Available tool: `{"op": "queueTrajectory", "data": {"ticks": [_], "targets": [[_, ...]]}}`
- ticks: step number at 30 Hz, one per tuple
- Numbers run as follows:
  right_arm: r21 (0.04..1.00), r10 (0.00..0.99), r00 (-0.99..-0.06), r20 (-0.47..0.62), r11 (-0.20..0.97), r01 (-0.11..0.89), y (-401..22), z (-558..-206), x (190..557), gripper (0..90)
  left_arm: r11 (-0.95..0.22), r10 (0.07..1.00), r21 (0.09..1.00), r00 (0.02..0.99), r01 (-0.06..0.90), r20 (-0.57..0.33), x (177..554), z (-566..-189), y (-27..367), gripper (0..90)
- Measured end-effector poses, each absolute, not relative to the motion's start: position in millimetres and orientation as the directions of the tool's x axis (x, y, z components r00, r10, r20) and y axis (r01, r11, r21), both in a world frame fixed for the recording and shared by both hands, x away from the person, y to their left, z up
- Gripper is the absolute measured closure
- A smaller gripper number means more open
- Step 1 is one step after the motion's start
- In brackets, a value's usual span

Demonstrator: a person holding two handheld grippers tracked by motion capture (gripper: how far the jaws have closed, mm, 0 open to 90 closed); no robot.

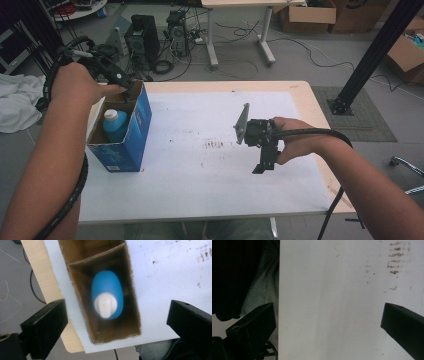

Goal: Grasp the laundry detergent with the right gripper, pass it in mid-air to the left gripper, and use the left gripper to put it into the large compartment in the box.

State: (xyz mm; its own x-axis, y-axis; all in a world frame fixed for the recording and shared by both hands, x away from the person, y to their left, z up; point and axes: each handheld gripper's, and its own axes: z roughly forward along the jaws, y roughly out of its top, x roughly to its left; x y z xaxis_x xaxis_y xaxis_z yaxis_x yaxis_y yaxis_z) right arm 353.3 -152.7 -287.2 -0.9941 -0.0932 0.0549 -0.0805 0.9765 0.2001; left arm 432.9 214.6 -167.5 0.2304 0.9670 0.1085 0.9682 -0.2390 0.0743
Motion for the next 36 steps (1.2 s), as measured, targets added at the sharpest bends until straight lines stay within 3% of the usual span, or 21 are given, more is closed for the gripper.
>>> {"op": "queueTrajectory", "data": {"ticks": [7, 16, 24, 36], "targets": [[0.204, -0.092, -0.994, 0.058, 0.976, -0.078, -153.7, -286.2, 356.2, 0.0, -0.363, 0.931, 0.082, 0.357, 0.928, 0.078, 435.5, -166.1, 197.4, 0.3], [0.194, -0.080, -0.995, 0.058, 0.979, -0.067, -157.5, -282.6, 358.9, 0.0, -0.643, 0.766, 0.069, 0.639, 0.763, 0.077, 433.7, -178.9, 164.9, 0.1], [0.185, -0.077, -0.995, 0.070, 0.981, -0.063, -160.4, -281.0, 360.1, 0.0, -0.877, 0.480, 0.042, 0.877, 0.479, 0.018, 415.9, -200.6, 133.1, 0.1], [0.167, -0.085, -0.994, 0.069, 0.983, -0.072, -162.3, -275.9, 365.1, 0.0, -0.944, 0.329, -0.005, 0.944, 0.329, -0.025, 397.7, -218.7, 109.9, 0.1]]}}
